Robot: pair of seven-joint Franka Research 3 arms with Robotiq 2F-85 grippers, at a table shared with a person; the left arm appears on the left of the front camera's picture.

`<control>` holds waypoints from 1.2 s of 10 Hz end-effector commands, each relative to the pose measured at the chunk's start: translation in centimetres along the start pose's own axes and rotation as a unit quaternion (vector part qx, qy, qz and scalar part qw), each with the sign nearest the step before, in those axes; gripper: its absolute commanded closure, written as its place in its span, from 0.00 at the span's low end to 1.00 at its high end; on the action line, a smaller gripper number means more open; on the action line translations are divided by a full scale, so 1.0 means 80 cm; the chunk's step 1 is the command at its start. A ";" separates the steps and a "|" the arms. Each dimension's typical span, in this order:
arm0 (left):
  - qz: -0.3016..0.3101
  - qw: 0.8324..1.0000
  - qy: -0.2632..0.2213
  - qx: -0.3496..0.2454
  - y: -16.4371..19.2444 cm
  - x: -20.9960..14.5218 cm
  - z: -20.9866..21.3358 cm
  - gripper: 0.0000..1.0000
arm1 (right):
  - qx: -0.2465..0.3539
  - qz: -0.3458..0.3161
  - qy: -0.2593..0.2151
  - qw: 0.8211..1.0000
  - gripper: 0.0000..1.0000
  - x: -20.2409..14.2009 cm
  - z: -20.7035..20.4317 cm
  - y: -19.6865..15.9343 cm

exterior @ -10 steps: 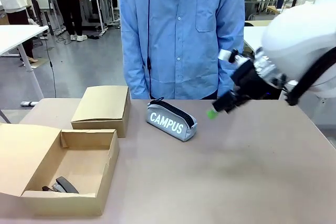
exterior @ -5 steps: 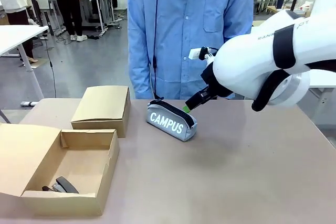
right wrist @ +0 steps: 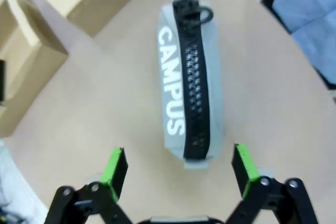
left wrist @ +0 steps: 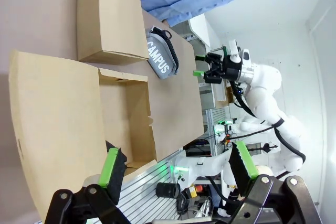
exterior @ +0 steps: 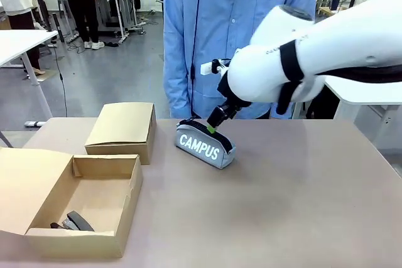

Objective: Place items inside the box.
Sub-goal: Pick up a Pencil pouch or Stapler and place it inside the Mailer Box closest to the robot.

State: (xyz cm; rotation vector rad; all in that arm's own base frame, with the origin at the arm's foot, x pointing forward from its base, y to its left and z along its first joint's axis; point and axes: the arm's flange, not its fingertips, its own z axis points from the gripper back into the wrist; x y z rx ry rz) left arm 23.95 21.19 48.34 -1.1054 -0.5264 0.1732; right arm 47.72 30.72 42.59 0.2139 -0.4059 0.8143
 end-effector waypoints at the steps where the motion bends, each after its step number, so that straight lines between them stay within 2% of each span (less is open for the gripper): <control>1: -0.010 1.000 -0.005 -0.012 -0.001 0.000 0.000 0.00 | -0.004 -0.010 0.029 1.000 0.00 0.038 -0.028 -0.010; 7: -0.010 1.000 -0.005 -0.012 -0.001 0.000 0.000 0.00 | 0.020 0.005 0.084 0.996 0.00 0.046 -0.114 -0.022; 11: -0.010 1.000 -0.005 -0.012 -0.001 0.000 0.000 0.00 | 0.021 0.018 0.085 0.996 0.00 0.040 -0.128 -0.021; 12: -0.010 1.000 -0.005 -0.012 -0.001 0.000 0.000 0.00 | 0.021 0.017 0.093 0.995 0.60 0.039 -0.127 -0.022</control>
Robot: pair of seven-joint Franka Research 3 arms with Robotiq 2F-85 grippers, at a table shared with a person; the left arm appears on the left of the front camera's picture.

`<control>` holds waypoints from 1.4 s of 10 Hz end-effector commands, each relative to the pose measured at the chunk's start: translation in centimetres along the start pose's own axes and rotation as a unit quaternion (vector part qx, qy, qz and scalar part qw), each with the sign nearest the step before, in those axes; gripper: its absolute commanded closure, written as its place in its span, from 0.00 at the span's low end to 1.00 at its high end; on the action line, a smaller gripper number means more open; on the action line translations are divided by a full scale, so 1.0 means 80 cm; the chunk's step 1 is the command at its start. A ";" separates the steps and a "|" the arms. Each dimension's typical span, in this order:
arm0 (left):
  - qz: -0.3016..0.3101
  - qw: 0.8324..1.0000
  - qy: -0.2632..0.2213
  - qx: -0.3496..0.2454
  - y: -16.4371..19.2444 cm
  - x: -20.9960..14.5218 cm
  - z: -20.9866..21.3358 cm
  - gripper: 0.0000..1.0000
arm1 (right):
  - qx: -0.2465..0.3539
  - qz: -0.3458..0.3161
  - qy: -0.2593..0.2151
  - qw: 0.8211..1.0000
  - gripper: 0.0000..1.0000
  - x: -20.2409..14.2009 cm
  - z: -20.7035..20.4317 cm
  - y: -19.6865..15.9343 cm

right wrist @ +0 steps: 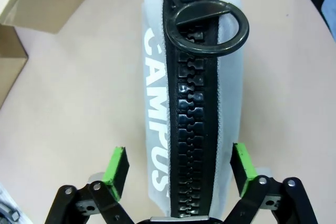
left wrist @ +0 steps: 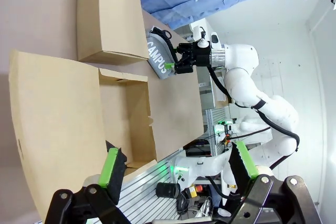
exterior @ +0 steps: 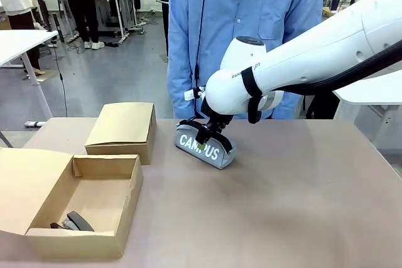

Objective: Place items inside the box.
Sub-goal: Pick up a Pencil pouch or Stapler and place it inside the Mailer Box closest to the robot.

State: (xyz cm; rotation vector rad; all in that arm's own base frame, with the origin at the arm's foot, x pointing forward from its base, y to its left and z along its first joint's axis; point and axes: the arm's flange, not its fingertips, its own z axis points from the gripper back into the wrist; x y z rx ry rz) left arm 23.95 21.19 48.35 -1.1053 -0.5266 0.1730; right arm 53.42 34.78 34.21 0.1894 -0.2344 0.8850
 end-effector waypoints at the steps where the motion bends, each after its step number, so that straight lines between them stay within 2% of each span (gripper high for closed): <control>1: -0.010 1.000 -0.005 -0.012 -0.001 0.000 0.000 0.00 | -0.007 -0.007 0.009 1.000 0.60 0.005 0.005 0.000; 2: -0.010 1.000 -0.005 -0.012 -0.001 0.000 0.000 0.00 | -0.007 -0.005 0.007 1.000 1.00 0.003 0.006 0.001; 3: -0.010 1.000 -0.005 -0.012 -0.001 0.000 0.000 0.00 | -0.002 -0.002 0.007 1.000 0.65 0.002 0.006 0.002; 4: -0.010 1.000 -0.005 -0.012 -0.001 0.000 0.000 0.00 | -0.002 -0.003 0.007 1.000 1.00 0.001 0.005 0.002; 9: -0.010 1.000 -0.005 -0.012 -0.001 0.000 0.000 0.00 | -0.008 -0.013 0.024 1.000 1.00 -0.005 0.009 0.004; 11: -0.010 1.000 -0.005 -0.012 -0.001 0.000 0.000 0.00 | 0.002 -0.044 0.022 0.999 1.00 -0.013 0.032 0.019; 13: -0.010 1.000 -0.005 -0.012 -0.001 0.000 0.000 0.00 | 0.066 -0.129 0.005 0.989 1.00 -0.042 0.099 0.060; 14: -0.010 1.000 -0.005 -0.012 -0.001 0.000 0.000 0.00 | 0.071 -0.231 -0.029 0.970 1.00 -0.059 0.135 0.093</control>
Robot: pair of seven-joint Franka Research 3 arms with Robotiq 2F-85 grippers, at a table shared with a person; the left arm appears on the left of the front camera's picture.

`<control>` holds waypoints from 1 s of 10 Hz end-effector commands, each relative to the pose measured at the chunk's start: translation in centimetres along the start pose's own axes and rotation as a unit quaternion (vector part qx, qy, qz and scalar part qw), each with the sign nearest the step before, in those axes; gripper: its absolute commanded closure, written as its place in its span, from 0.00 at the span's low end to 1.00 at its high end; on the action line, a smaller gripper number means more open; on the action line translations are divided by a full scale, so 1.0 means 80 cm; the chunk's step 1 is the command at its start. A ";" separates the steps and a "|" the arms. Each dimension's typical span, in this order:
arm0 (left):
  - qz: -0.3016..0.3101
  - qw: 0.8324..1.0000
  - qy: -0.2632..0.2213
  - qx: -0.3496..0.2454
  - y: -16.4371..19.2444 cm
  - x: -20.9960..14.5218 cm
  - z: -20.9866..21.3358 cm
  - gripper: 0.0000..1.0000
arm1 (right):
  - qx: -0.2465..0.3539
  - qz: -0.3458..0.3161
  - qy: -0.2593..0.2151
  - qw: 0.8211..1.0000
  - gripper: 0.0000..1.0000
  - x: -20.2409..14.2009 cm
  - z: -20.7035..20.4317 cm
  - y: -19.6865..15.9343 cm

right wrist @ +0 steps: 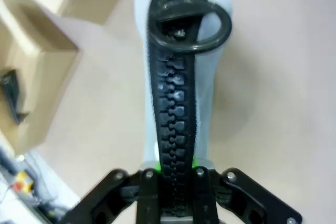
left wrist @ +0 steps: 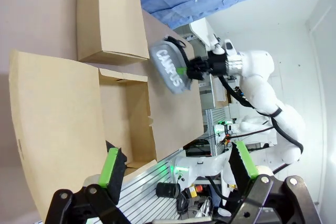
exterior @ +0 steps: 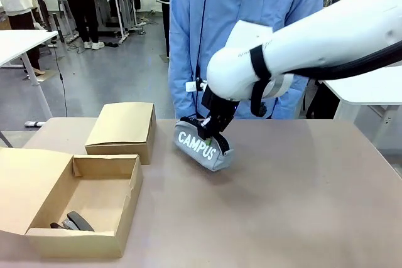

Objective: Place items inside the box.
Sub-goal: Pick up a Pencil pouch or Stapler and place it inside the Mailer Box closest to the robot.

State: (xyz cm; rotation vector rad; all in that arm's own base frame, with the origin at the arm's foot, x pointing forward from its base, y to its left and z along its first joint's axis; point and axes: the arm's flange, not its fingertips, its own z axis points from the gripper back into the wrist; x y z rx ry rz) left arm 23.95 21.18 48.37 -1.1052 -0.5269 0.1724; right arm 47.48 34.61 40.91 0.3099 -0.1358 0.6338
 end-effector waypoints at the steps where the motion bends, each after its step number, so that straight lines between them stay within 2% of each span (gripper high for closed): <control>1: -0.009 1.000 -0.005 -0.012 0.000 0.000 0.000 0.00 | -0.001 -0.197 -0.099 0.975 1.00 -0.069 0.059 0.054; 2: -0.009 1.000 -0.005 -0.012 0.000 0.000 0.000 0.00 | 0.025 -0.212 -0.128 0.969 1.00 -0.099 0.072 0.084; 3: -0.009 1.000 -0.005 -0.012 0.000 0.000 0.000 0.00 | 0.065 -0.198 -0.137 0.968 1.00 -0.122 0.078 0.106; 4: -0.009 1.000 -0.005 -0.012 0.000 0.000 0.000 0.00 | 0.128 -0.165 -0.127 0.970 1.00 -0.147 0.089 0.124; 5: -0.009 1.000 -0.005 -0.012 0.000 0.000 0.000 0.00 | 0.163 -0.126 -0.132 0.970 1.00 -0.160 0.105 0.119; 6: -0.009 1.000 -0.005 -0.012 0.000 0.000 0.000 0.00 | 0.083 -0.205 -0.104 0.970 1.00 -0.115 0.097 0.115; 9: -0.009 1.000 -0.005 -0.012 0.000 0.000 0.000 0.00 | 0.083 -0.205 -0.104 0.970 1.00 -0.115 0.097 0.115; 10: -0.009 1.000 -0.005 -0.012 0.000 0.000 0.000 0.00 | 0.099 -0.192 -0.108 0.970 0.91 -0.134 0.095 0.117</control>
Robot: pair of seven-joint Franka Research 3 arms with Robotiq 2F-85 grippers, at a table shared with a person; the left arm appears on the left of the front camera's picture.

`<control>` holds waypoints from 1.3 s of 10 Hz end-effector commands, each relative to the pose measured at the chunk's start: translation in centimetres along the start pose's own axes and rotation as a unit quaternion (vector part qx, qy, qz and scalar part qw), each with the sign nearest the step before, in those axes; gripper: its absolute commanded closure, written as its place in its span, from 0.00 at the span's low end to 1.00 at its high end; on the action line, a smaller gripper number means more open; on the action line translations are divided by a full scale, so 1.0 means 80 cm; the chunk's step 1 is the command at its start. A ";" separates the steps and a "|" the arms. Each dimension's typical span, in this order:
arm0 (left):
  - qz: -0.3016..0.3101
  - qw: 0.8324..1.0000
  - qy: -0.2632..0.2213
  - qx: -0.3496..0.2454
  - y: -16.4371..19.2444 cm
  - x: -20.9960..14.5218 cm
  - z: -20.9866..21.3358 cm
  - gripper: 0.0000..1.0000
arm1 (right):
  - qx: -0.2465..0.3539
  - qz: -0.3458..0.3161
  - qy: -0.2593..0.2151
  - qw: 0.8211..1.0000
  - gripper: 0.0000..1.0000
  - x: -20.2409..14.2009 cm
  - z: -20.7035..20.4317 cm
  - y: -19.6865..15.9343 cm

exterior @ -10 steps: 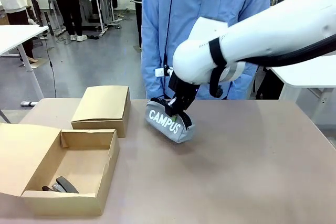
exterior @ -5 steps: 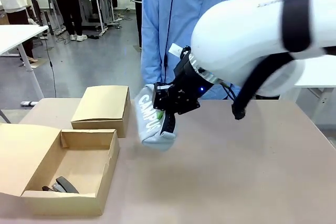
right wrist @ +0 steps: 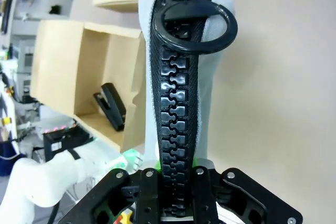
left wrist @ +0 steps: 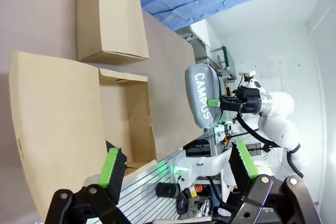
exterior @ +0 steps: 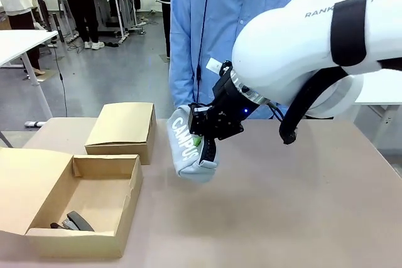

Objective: Place items inside the box.
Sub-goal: Pick up a Pencil pouch or Stapler and place it inside the Mailer Box closest to the robot.

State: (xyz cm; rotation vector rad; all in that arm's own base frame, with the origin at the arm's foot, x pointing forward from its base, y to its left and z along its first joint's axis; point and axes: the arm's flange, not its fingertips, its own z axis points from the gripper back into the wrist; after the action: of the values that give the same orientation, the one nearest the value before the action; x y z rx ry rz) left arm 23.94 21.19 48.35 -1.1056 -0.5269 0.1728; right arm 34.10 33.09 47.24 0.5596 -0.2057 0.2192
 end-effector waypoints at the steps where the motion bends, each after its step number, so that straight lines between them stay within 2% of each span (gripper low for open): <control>1: -0.010 1.000 -0.005 -0.012 -0.001 0.000 0.000 0.00 | -0.002 -0.019 -0.012 1.000 0.91 -0.026 -0.008 0.040; 2: -0.010 1.000 -0.005 -0.012 -0.001 0.000 0.000 0.00 | 0.025 -0.038 -0.011 0.999 0.91 -0.051 -0.027 0.076; 3: -0.010 1.000 -0.005 -0.012 -0.001 0.000 0.000 0.00 | 0.012 -0.053 -0.027 0.998 0.91 -0.080 -0.041 0.107; 5: -0.010 1.000 -0.005 -0.012 -0.001 0.000 0.000 0.00 | 0.034 -0.171 -0.069 0.982 0.91 -0.115 -0.061 0.165; 6: -0.010 1.000 -0.005 -0.012 -0.001 0.000 0.000 0.00 | 0.054 -0.191 -0.085 0.976 0.91 -0.127 -0.083 0.199; 7: -0.010 1.000 -0.005 -0.012 -0.001 0.000 0.000 0.00 | 0.065 -0.189 -0.103 0.974 0.91 -0.131 -0.104 0.225; 8: -0.010 1.000 -0.005 -0.012 -0.001 0.000 0.000 0.00 | 0.075 -0.174 -0.101 0.977 0.91 -0.128 -0.125 0.247; 9: -0.010 1.000 -0.005 -0.012 -0.001 0.000 0.000 0.00 | 0.032 -0.152 -0.056 0.986 0.91 -0.120 -0.144 0.251; 10: -0.010 1.000 -0.005 -0.012 -0.001 0.000 0.000 0.00 | 0.084 -0.182 -0.071 0.977 0.91 -0.156 -0.085 0.207; 11: -0.010 1.000 -0.005 -0.012 -0.001 0.000 0.000 0.00 | 0.084 -0.182 -0.071 0.977 0.91 -0.156 -0.085 0.207; 12: -0.010 1.000 -0.005 -0.012 -0.001 0.000 0.000 0.00 | 0.074 -0.172 -0.061 0.980 0.91 -0.143 -0.111 0.209; 13: -0.010 1.000 -0.005 -0.012 -0.001 0.000 0.000 0.00 | 0.068 -0.163 -0.055 0.983 0.91 -0.136 -0.116 0.213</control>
State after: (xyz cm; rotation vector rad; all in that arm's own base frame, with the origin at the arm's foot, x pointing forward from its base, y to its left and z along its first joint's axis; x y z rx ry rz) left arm 23.93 21.20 48.35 -1.1056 -0.5270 0.1728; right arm 19.81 49.98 45.34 0.7449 -0.2067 -0.1378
